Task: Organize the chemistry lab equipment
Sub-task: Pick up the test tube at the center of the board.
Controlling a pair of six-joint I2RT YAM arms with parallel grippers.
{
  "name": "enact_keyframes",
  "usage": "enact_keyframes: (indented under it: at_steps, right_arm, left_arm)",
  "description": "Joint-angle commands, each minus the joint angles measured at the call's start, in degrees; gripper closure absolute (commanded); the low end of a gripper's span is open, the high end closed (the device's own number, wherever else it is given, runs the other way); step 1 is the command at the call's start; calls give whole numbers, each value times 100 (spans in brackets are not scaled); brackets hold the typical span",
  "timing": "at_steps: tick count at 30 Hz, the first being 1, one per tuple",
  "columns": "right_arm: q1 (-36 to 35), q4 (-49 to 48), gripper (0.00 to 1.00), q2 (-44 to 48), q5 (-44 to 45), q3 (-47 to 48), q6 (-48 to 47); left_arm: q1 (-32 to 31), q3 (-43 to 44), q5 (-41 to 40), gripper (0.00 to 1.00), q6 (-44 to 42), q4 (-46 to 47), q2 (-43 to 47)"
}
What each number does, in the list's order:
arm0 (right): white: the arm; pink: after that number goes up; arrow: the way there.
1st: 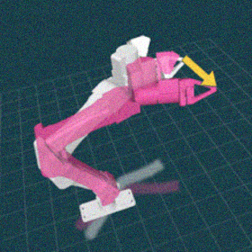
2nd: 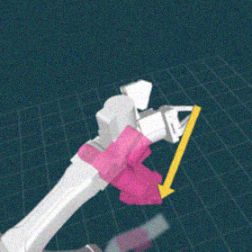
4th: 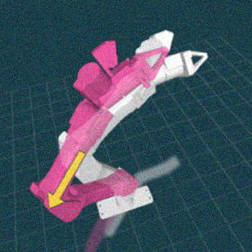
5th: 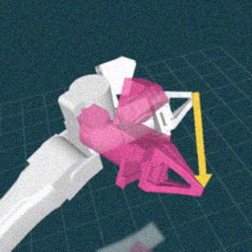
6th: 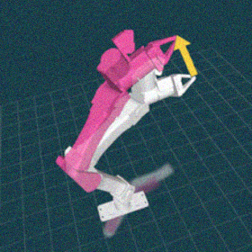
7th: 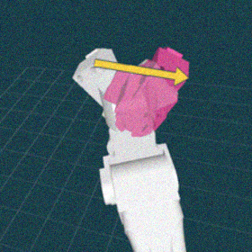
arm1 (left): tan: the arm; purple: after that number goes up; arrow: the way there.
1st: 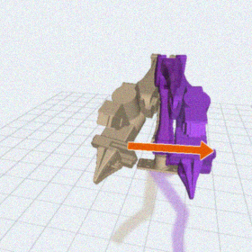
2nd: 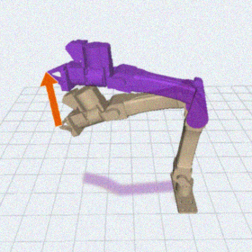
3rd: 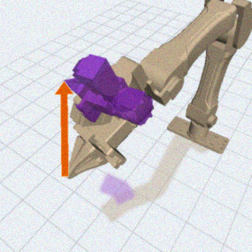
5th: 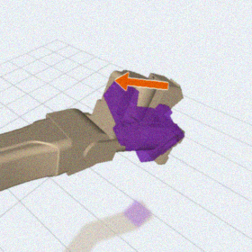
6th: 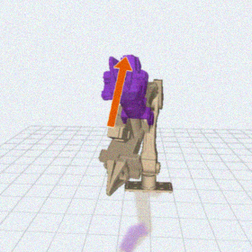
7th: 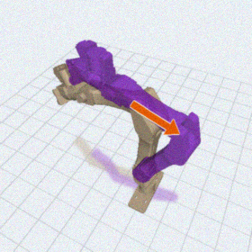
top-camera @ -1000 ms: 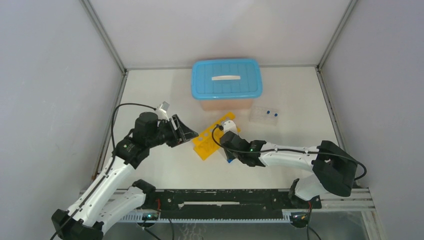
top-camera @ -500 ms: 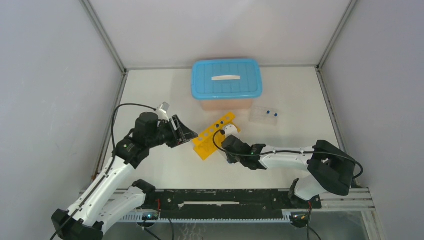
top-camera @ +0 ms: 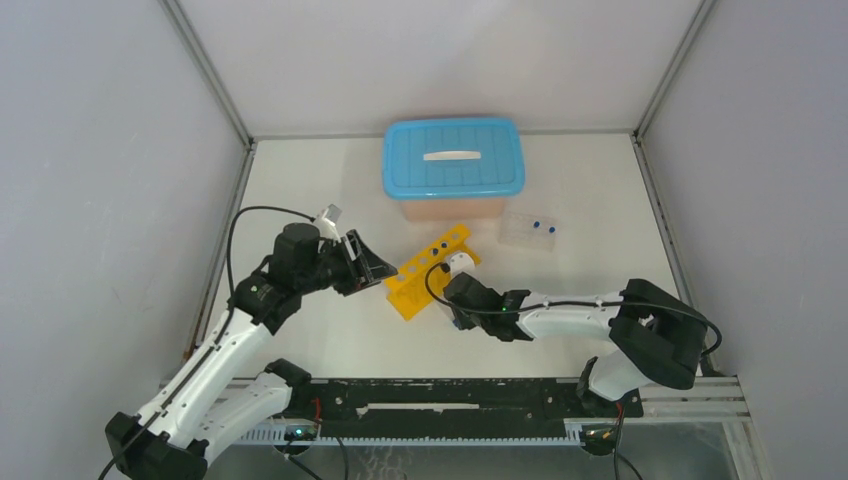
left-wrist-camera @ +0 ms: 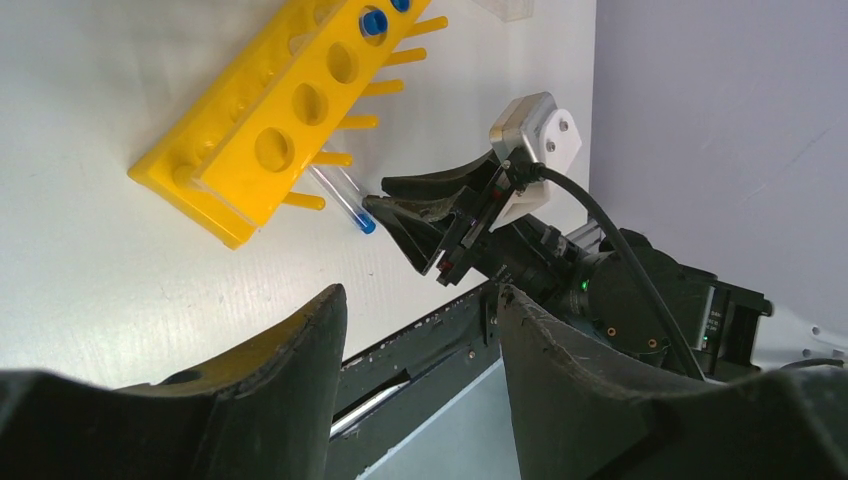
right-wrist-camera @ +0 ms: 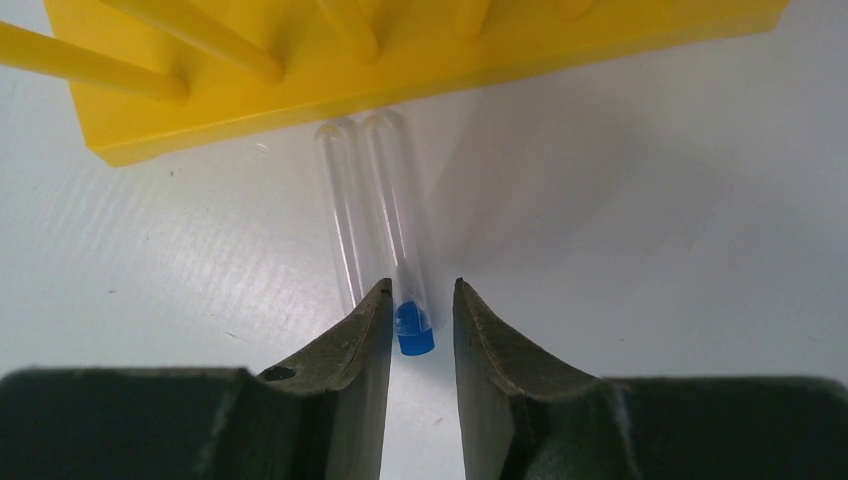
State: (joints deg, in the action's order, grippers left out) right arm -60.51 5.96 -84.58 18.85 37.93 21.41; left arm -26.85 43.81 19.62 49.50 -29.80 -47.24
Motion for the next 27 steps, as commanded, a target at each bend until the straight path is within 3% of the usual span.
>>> enact_keyframes:
  at_steps: [1,16,21,27]
  right_arm:
    - [-38,-227,64,-6,-30,-58,141]
    - [24,-349,67,-262,-348,-58,57]
    - [37,-287,83,-284,-401,-58,49]
    - [39,-101,87,-31,-369,-58,41]
  left_arm:
    - [31,11,-30,39,-69,158,-12]
    - [31,5,7,39,-89,198,-77]
    - [36,-20,-6,39,-81,203,-79]
    - [40,-14,-14,39,-58,206,-67]
